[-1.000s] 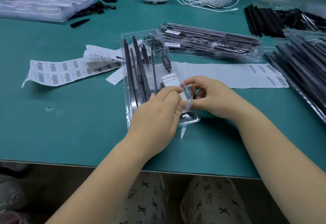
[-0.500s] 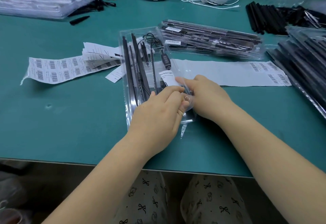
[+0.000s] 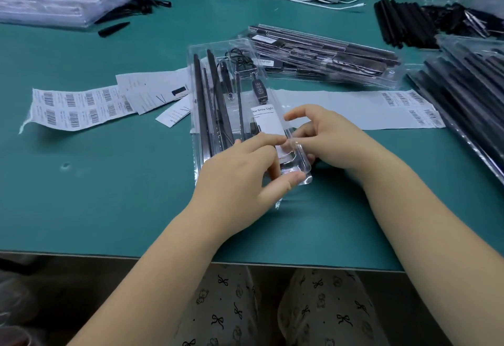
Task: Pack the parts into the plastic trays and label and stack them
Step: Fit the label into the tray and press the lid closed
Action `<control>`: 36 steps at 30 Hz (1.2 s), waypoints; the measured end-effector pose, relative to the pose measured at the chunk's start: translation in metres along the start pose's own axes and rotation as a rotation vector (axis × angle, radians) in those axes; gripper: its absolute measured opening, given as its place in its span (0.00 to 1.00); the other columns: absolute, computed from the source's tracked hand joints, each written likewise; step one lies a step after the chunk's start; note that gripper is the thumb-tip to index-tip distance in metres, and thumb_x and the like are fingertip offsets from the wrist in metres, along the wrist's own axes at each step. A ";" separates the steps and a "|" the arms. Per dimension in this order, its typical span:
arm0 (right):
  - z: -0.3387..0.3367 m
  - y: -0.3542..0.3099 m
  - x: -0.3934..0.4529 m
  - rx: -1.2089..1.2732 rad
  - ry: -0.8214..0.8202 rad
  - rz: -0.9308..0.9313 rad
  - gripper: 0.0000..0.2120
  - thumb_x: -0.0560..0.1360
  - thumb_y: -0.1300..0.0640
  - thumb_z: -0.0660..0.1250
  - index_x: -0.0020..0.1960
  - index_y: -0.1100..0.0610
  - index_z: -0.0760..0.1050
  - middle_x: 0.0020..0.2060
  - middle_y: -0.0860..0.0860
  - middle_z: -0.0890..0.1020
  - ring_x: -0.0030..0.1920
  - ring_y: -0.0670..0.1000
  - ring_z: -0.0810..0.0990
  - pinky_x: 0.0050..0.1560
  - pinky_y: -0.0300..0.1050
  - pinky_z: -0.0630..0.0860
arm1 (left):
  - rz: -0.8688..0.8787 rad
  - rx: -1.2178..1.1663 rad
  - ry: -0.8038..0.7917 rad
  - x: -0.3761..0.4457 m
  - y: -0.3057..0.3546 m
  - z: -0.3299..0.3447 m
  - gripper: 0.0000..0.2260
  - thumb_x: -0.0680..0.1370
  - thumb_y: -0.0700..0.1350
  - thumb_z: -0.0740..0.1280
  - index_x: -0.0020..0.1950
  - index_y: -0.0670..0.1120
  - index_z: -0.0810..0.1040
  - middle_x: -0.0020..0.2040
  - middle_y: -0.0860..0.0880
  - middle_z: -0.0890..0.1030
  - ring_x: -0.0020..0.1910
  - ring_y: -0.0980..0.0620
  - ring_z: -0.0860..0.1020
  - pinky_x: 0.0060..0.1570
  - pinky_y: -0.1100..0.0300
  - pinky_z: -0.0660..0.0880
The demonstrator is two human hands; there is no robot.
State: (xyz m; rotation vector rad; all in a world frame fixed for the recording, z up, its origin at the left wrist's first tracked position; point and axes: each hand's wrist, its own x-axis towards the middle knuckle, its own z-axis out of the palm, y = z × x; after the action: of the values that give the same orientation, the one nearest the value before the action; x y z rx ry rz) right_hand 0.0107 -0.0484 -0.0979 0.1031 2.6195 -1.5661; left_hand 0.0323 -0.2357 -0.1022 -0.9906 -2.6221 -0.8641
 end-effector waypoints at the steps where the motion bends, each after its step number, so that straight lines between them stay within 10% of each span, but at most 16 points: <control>1: -0.001 0.000 -0.001 0.059 -0.007 0.019 0.17 0.74 0.62 0.68 0.61 0.53 0.72 0.35 0.49 0.83 0.29 0.46 0.77 0.32 0.39 0.75 | 0.011 -0.005 0.007 0.000 0.000 0.001 0.16 0.74 0.59 0.67 0.33 0.50 0.71 0.61 0.59 0.78 0.52 0.55 0.79 0.47 0.61 0.68; 8: 0.000 -0.004 -0.007 0.251 -0.017 0.151 0.12 0.77 0.53 0.66 0.49 0.62 0.77 0.31 0.54 0.80 0.26 0.49 0.77 0.26 0.39 0.75 | 0.077 0.061 -0.026 0.000 -0.001 0.005 0.17 0.72 0.58 0.70 0.34 0.51 0.67 0.60 0.54 0.80 0.59 0.52 0.78 0.62 0.45 0.72; 17: 0.009 -0.004 -0.003 0.033 0.084 0.096 0.06 0.76 0.62 0.64 0.41 0.62 0.76 0.19 0.46 0.74 0.19 0.46 0.73 0.20 0.35 0.69 | 0.086 0.105 -0.134 0.000 -0.005 0.004 0.13 0.71 0.60 0.68 0.40 0.52 0.73 0.63 0.58 0.77 0.69 0.55 0.68 0.66 0.51 0.67; 23: 0.014 -0.006 -0.001 -0.190 0.240 0.036 0.09 0.72 0.59 0.63 0.38 0.64 0.78 0.22 0.51 0.76 0.22 0.50 0.74 0.23 0.41 0.74 | -0.292 -0.502 0.125 0.000 -0.009 -0.006 0.03 0.71 0.53 0.67 0.42 0.55 0.77 0.43 0.60 0.82 0.39 0.55 0.78 0.40 0.59 0.75; 29: 0.019 -0.009 -0.007 -0.318 0.312 -0.059 0.10 0.73 0.58 0.61 0.42 0.64 0.77 0.31 0.56 0.81 0.35 0.55 0.78 0.40 0.48 0.76 | -0.131 0.077 0.167 0.002 -0.003 0.008 0.02 0.73 0.42 0.69 0.43 0.43 0.78 0.41 0.51 0.77 0.46 0.50 0.71 0.44 0.65 0.62; 36: 0.021 -0.009 -0.006 -0.218 0.379 -0.076 0.11 0.72 0.60 0.62 0.44 0.68 0.78 0.34 0.61 0.81 0.34 0.53 0.74 0.40 0.47 0.76 | -0.144 -0.027 0.115 0.003 -0.005 -0.001 0.02 0.73 0.46 0.66 0.41 0.50 0.76 0.41 0.54 0.78 0.43 0.53 0.72 0.43 0.67 0.65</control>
State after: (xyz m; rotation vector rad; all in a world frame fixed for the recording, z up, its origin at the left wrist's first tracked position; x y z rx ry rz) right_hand 0.0170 -0.0712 -0.0997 0.3165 3.1001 -1.3849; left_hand 0.0261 -0.2378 -0.1026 -0.7417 -2.6147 -0.9615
